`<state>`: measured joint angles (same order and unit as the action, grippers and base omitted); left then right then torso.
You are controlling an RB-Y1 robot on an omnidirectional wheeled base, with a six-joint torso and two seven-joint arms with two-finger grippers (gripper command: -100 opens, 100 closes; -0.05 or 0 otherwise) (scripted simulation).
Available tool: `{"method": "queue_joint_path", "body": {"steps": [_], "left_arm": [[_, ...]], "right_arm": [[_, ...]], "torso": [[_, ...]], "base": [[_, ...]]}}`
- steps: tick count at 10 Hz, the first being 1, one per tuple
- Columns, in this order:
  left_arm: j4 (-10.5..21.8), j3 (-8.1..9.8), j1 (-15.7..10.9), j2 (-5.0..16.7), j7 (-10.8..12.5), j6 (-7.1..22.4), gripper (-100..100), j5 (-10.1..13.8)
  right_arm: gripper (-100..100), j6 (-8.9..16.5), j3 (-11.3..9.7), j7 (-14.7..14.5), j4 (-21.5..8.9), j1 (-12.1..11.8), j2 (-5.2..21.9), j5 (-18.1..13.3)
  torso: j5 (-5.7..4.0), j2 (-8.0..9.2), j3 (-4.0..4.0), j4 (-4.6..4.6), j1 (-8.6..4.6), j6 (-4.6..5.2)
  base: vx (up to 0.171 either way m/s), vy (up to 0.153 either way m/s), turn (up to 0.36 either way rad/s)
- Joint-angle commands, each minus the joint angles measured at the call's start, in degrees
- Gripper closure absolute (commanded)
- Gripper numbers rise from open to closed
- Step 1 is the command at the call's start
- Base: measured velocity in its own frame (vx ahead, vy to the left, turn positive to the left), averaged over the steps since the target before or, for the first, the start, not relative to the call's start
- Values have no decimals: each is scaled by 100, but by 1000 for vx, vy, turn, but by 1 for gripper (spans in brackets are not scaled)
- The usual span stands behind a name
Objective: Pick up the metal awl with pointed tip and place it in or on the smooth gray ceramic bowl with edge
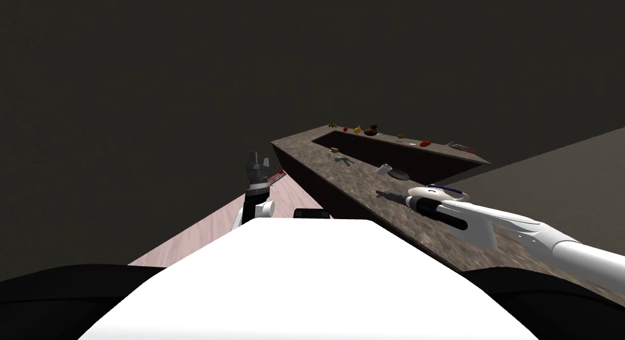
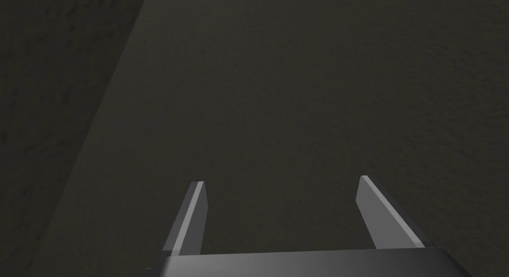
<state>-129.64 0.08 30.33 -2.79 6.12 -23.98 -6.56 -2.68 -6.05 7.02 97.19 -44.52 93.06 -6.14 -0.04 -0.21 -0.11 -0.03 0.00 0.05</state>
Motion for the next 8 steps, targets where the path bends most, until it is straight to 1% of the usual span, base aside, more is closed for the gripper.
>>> {"method": "queue_joint_path", "body": {"steps": [1,2,3,7,8], "left_arm": [[0,0,0,0,0,0,0,0],[0,0,0,0,0,0,0,0],[0,0,0,0,0,0,0,0],[0,0,0,0,0,0,0,0],[0,0,0,0,0,0,0,0]], "right_arm": [[-100,0,-79,-78,-93,53,-187,-52],[-100,-2,-25,-40,-50,10,-103,-26],[100,-1,-28,-49,-54,11,-113,-29],[100,-1,-27,-47,-53,10,-112,-28],[0,-1,-27,-47,-53,10,-112,-28]], "torso": [[0,0,0,0,0,0],[0,-7,-4,-2,-1,0],[0,1,0,-1,-2,1],[-4,9,4,1,-7,-2],[-4,9,4,1,-8,-2]], "base": [[70,3,100],[30,-2,16],[0,0,0],[0,0,0],[0,0,0]]}}
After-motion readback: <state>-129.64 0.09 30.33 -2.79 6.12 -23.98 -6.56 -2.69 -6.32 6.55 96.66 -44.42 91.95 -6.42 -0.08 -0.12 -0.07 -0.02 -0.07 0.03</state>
